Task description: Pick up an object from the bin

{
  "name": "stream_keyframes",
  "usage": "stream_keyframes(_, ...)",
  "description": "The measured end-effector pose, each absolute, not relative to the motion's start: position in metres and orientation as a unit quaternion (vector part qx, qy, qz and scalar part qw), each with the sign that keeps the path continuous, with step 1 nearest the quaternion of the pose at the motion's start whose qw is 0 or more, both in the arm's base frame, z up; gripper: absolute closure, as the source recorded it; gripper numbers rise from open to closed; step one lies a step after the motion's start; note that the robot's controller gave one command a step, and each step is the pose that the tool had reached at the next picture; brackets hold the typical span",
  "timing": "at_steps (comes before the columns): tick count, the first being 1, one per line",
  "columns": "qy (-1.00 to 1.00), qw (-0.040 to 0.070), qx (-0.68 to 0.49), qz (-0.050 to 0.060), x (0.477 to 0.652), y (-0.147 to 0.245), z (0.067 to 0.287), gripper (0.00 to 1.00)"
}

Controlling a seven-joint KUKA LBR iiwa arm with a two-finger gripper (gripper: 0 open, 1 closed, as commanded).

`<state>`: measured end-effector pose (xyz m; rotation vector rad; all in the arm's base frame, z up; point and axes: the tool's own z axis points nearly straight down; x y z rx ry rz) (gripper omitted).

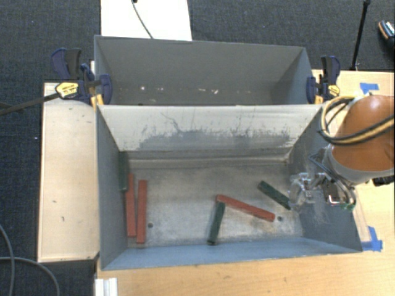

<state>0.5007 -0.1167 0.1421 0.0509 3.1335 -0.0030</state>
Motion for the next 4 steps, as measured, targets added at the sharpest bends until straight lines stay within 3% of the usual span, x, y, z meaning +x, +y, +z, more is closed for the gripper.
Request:
stream_keyframes(1, 0.999, -0.001, 0.045, 0.000, 0.490, -0.125, 0.099, 1.00)
stream_keyframes(2, 0.998, 0.004, 0.057, 0.000, 0.508, -0.116, 0.142, 1.00)
stream_keyframes(3, 0.997, -0.002, 0.079, 0.001, 0.493, -0.099, 0.084, 1.00)
stream_keyframes(4, 0.997, 0.001, 0.078, 0.000, 0.495, -0.100, 0.087, 0.00)
